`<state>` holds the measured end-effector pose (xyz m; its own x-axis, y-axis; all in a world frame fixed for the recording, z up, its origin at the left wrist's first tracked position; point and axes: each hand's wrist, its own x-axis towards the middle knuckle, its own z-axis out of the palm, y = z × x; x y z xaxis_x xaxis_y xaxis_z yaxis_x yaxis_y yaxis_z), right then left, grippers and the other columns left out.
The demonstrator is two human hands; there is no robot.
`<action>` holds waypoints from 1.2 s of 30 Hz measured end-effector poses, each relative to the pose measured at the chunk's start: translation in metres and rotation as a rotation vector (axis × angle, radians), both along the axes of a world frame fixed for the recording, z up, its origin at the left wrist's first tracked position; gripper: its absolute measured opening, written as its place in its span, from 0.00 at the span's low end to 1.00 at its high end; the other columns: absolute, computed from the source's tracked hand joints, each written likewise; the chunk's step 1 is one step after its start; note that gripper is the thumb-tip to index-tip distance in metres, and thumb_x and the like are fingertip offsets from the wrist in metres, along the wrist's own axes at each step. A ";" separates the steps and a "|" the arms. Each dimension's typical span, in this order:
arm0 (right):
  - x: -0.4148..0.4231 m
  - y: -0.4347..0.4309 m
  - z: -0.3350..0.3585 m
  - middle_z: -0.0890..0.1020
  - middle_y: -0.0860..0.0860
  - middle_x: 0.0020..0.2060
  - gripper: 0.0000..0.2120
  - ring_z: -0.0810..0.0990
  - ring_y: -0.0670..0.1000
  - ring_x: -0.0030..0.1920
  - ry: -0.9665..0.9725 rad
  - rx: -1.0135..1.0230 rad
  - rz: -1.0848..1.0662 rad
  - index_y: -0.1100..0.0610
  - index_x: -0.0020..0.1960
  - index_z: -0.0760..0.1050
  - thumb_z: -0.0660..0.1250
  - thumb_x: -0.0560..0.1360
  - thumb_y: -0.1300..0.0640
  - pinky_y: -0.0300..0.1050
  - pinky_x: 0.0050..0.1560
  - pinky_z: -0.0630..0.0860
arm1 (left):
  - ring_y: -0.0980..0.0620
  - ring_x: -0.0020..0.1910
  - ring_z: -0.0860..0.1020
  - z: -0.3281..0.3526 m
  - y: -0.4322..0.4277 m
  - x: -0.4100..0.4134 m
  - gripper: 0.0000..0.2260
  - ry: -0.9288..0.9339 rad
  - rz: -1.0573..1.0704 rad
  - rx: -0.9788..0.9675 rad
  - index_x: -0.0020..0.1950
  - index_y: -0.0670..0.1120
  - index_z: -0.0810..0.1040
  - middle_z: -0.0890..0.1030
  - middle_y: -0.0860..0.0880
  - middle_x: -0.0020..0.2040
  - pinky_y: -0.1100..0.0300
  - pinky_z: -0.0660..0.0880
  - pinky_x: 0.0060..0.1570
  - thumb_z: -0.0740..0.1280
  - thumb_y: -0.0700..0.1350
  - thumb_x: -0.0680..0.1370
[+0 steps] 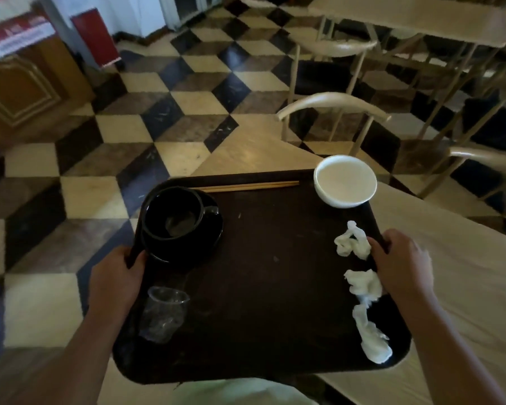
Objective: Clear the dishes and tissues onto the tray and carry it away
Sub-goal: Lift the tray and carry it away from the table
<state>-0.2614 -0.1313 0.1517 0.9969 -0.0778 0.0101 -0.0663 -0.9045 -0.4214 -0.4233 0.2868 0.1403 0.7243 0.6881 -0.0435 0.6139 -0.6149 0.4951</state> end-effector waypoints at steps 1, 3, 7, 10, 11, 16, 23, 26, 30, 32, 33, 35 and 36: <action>0.000 0.012 -0.001 0.75 0.52 0.27 0.16 0.73 0.51 0.27 0.007 0.002 0.039 0.57 0.35 0.71 0.68 0.76 0.50 0.40 0.26 0.62 | 0.46 0.33 0.73 0.002 0.004 -0.017 0.14 0.002 0.043 0.008 0.39 0.41 0.75 0.77 0.45 0.34 0.52 0.66 0.35 0.65 0.48 0.81; 0.000 0.039 -0.003 0.76 0.52 0.27 0.15 0.74 0.51 0.27 0.021 0.013 0.128 0.57 0.36 0.71 0.68 0.77 0.50 0.40 0.26 0.63 | 0.42 0.36 0.75 0.001 0.016 -0.050 0.14 0.021 0.152 0.024 0.42 0.41 0.76 0.78 0.43 0.35 0.51 0.67 0.35 0.64 0.49 0.81; 0.002 0.099 -0.003 0.76 0.52 0.27 0.15 0.75 0.53 0.28 0.027 0.029 0.285 0.57 0.36 0.72 0.68 0.77 0.49 0.41 0.26 0.66 | 0.41 0.34 0.75 0.001 0.040 -0.111 0.15 -0.006 0.358 0.014 0.37 0.43 0.73 0.75 0.45 0.31 0.50 0.65 0.33 0.66 0.49 0.80; 0.000 0.154 -0.002 0.76 0.53 0.27 0.16 0.74 0.53 0.28 0.041 0.029 0.395 0.57 0.36 0.71 0.68 0.76 0.49 0.41 0.27 0.64 | 0.43 0.31 0.75 0.004 0.059 -0.157 0.17 -0.052 0.423 -0.014 0.35 0.44 0.71 0.74 0.45 0.30 0.51 0.67 0.30 0.65 0.52 0.80; -0.001 0.173 -0.001 0.75 0.53 0.28 0.15 0.73 0.53 0.28 0.048 0.025 0.434 0.57 0.36 0.71 0.68 0.77 0.49 0.41 0.27 0.64 | 0.43 0.31 0.76 0.003 0.068 -0.173 0.17 -0.046 0.434 0.006 0.36 0.44 0.71 0.75 0.45 0.31 0.50 0.70 0.31 0.64 0.54 0.80; -0.015 0.283 0.004 0.75 0.53 0.28 0.15 0.72 0.51 0.29 0.077 0.010 0.636 0.55 0.35 0.69 0.67 0.77 0.50 0.42 0.27 0.62 | 0.48 0.33 0.79 0.005 0.110 -0.240 0.17 -0.047 0.595 -0.001 0.40 0.49 0.76 0.80 0.49 0.33 0.46 0.77 0.35 0.60 0.61 0.79; -0.052 0.442 0.005 0.74 0.50 0.28 0.17 0.72 0.49 0.29 0.066 -0.021 0.792 0.53 0.34 0.68 0.65 0.78 0.48 0.43 0.28 0.61 | 0.44 0.37 0.76 0.024 0.194 -0.298 0.11 -0.082 0.876 -0.072 0.46 0.40 0.80 0.81 0.41 0.38 0.53 0.68 0.36 0.66 0.47 0.80; -0.070 0.500 0.006 0.74 0.51 0.28 0.16 0.72 0.49 0.30 0.041 -0.038 0.853 0.54 0.36 0.69 0.65 0.78 0.48 0.43 0.29 0.62 | 0.45 0.35 0.73 0.025 0.229 -0.326 0.12 -0.056 0.947 -0.058 0.41 0.40 0.78 0.76 0.46 0.33 0.53 0.66 0.36 0.67 0.47 0.79; -0.090 0.564 0.006 0.77 0.53 0.34 0.14 0.73 0.50 0.33 0.071 -0.051 0.909 0.58 0.44 0.75 0.65 0.78 0.47 0.42 0.32 0.64 | 0.46 0.35 0.74 0.030 0.264 -0.359 0.11 -0.047 1.001 -0.036 0.39 0.44 0.76 0.76 0.48 0.32 0.52 0.68 0.36 0.67 0.47 0.79; -0.099 0.593 0.007 0.77 0.53 0.33 0.13 0.73 0.50 0.33 0.057 -0.046 0.944 0.58 0.43 0.75 0.66 0.78 0.48 0.43 0.34 0.66 | 0.46 0.35 0.75 0.030 0.279 -0.375 0.11 -0.020 1.027 -0.037 0.39 0.47 0.76 0.77 0.49 0.33 0.51 0.73 0.37 0.66 0.51 0.79; -0.104 0.607 0.008 0.77 0.53 0.32 0.13 0.74 0.50 0.33 0.040 -0.040 0.964 0.56 0.40 0.75 0.66 0.78 0.48 0.44 0.35 0.67 | 0.47 0.34 0.76 0.028 0.287 -0.384 0.12 0.001 1.044 -0.032 0.38 0.50 0.75 0.78 0.49 0.33 0.50 0.76 0.37 0.65 0.55 0.78; -0.112 0.635 0.011 0.76 0.52 0.30 0.14 0.74 0.50 0.32 0.008 -0.041 1.007 0.53 0.36 0.72 0.67 0.78 0.49 0.45 0.34 0.69 | 0.48 0.33 0.78 0.020 0.303 -0.401 0.16 0.044 1.080 -0.018 0.37 0.52 0.73 0.78 0.51 0.32 0.49 0.79 0.37 0.62 0.63 0.75; -0.115 0.649 0.011 0.76 0.51 0.30 0.14 0.74 0.50 0.31 0.000 -0.049 1.023 0.52 0.35 0.71 0.66 0.78 0.49 0.44 0.33 0.69 | 0.47 0.33 0.78 0.018 0.310 -0.406 0.16 0.050 1.097 -0.017 0.37 0.52 0.73 0.79 0.52 0.32 0.49 0.80 0.37 0.61 0.64 0.75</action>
